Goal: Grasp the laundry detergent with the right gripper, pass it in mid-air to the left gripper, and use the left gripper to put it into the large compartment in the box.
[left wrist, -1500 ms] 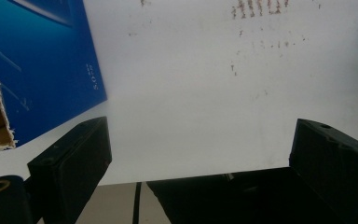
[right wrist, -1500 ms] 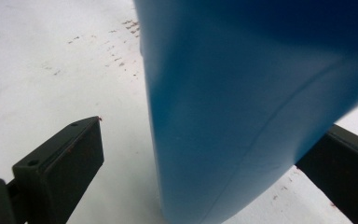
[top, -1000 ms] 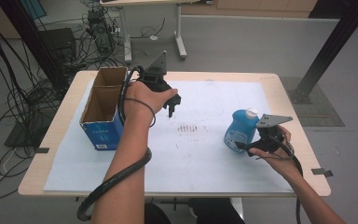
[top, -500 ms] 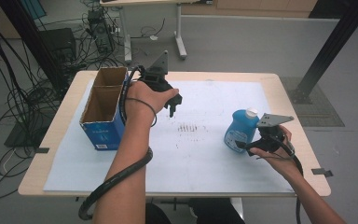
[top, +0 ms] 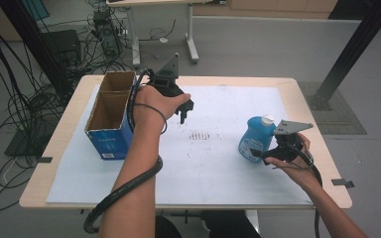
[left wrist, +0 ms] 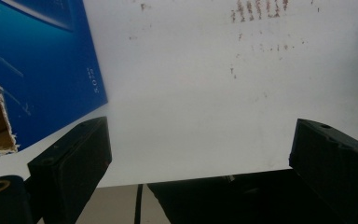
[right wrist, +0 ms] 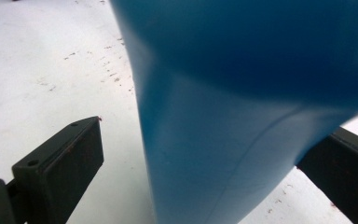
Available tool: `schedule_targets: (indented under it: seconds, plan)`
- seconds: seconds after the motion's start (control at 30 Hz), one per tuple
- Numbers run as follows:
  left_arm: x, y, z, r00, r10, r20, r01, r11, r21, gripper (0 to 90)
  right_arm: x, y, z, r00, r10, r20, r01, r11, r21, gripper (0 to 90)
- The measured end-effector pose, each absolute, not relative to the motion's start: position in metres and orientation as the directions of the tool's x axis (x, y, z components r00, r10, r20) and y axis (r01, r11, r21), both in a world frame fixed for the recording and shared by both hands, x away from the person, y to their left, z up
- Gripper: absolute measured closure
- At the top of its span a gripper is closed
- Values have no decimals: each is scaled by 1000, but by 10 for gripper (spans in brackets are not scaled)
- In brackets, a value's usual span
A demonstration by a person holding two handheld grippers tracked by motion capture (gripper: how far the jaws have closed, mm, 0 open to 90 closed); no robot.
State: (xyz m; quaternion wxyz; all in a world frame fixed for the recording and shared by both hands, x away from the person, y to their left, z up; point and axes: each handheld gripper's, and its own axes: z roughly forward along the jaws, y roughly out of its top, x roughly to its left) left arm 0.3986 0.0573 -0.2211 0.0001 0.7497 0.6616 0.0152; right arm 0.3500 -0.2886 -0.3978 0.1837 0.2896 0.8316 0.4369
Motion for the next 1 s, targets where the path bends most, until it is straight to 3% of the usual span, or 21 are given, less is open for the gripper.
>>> schedule_targets:
  seconds: [1.0]
  plan:
    - [398, 57, -221, 128, 992, 22, 992, -128, 19, 59, 350, -290, -397, -762, 645, -53, 317, 444, 838, 17]
